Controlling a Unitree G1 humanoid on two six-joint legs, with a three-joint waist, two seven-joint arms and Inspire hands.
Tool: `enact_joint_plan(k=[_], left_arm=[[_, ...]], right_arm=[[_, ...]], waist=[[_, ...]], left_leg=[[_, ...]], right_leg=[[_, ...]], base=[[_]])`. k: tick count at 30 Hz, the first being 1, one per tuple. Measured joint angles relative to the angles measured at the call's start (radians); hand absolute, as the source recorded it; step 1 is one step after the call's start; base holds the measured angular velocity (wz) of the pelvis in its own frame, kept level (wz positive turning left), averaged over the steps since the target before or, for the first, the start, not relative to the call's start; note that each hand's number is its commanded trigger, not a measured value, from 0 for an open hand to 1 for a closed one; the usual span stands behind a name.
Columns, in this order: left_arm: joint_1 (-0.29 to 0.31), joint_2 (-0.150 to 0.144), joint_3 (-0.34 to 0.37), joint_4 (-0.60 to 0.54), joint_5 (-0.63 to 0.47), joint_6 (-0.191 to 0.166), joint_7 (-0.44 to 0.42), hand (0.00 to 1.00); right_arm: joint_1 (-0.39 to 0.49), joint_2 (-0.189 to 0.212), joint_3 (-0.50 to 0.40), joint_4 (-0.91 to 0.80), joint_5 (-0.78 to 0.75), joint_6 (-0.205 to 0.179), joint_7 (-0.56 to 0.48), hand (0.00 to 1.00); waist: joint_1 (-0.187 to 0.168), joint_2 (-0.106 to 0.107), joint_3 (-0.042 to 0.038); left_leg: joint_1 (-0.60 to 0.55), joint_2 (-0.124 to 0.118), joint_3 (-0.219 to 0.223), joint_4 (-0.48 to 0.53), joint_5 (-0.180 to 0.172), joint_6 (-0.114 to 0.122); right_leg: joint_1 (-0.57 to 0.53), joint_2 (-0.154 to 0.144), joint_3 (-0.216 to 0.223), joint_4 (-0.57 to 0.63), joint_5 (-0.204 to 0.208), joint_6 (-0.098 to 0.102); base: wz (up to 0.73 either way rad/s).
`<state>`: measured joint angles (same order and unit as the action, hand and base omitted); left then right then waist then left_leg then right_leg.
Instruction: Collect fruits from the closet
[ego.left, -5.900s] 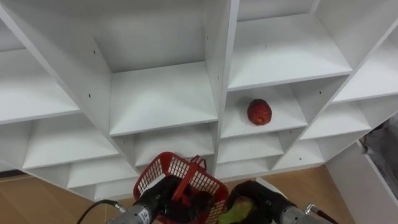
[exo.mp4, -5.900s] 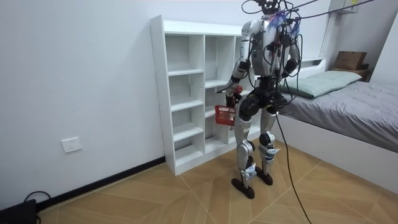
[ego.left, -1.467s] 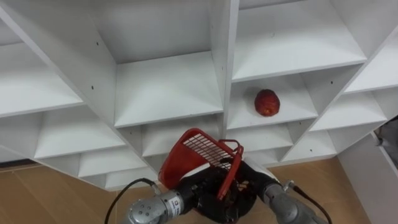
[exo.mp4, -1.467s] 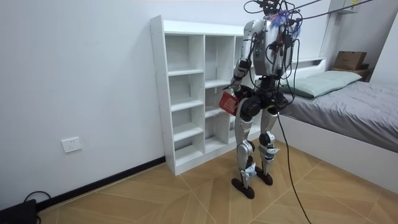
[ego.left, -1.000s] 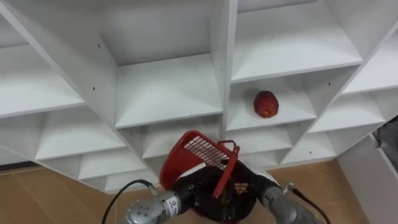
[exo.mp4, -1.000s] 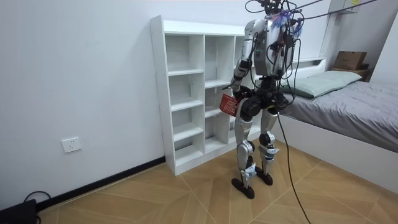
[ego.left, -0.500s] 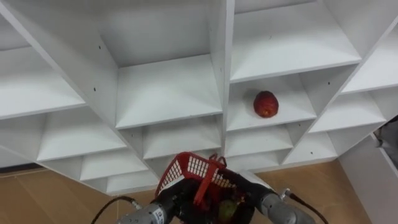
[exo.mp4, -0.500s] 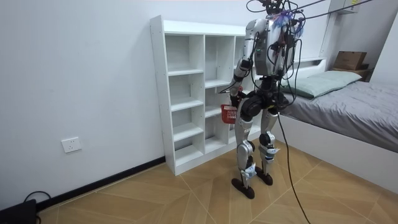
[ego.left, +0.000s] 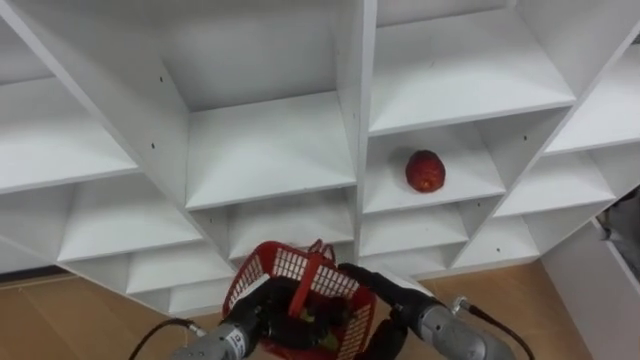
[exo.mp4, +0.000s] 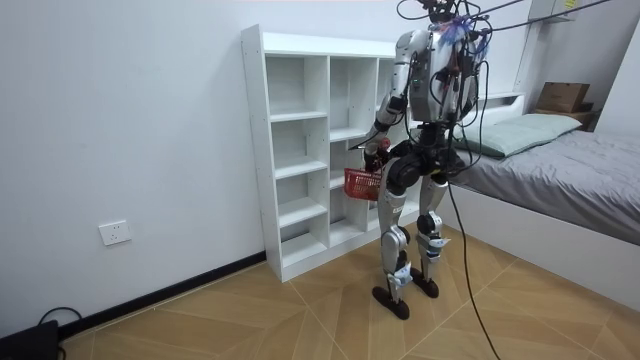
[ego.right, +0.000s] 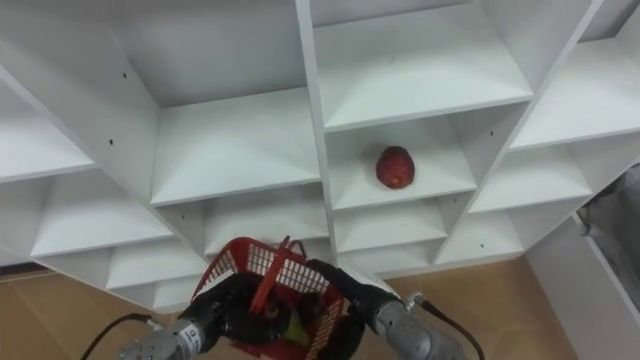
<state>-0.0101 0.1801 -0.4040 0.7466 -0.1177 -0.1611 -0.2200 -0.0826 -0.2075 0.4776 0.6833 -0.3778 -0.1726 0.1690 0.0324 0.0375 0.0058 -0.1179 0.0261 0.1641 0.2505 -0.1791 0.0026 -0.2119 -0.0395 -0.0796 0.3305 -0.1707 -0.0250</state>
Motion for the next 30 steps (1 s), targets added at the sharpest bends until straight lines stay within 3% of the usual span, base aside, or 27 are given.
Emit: enact_joint_plan(k=[9, 16, 30], left_arm=[[0.019, 0.0, 0.005, 0.042, 0.0, 0.0, 0.011, 1.0], [0.02, -0.001, 0.005, 0.08, 0.003, 0.001, 0.01, 1.0], [0.019, -0.003, 0.046, 0.077, 0.012, 0.001, 0.019, 1.0]], right_arm=[[0.018, 0.005, -0.032, -0.051, 0.039, 0.0, 0.065, 0.0], [0.027, 0.008, -0.034, -0.09, 0.089, 0.0, 0.068, 0.0], [0.077, -0.001, -0.068, -0.227, 0.265, -0.001, 0.065, 0.0]], waist=[[-0.004, -0.001, 0.0013], [-0.005, -0.016, 0.0116], [-0.009, -0.011, 0.0097]], left_leg=[[0.005, 0.0, -0.003, -0.011, 0.0, 0.0], [0.006, -0.001, -0.003, -0.015, 0.0, 0.0], [0.008, 0.004, -0.001, -0.018, 0.0, -0.001]], right_leg=[[0.005, 0.0, -0.003, -0.003, 0.0, 0.0], [0.003, 0.001, -0.001, -0.004, -0.002, 0.001], [0.013, 0.007, -0.003, -0.02, 0.002, -0.002]], base=[[0.0], [0.0], [0.0]])
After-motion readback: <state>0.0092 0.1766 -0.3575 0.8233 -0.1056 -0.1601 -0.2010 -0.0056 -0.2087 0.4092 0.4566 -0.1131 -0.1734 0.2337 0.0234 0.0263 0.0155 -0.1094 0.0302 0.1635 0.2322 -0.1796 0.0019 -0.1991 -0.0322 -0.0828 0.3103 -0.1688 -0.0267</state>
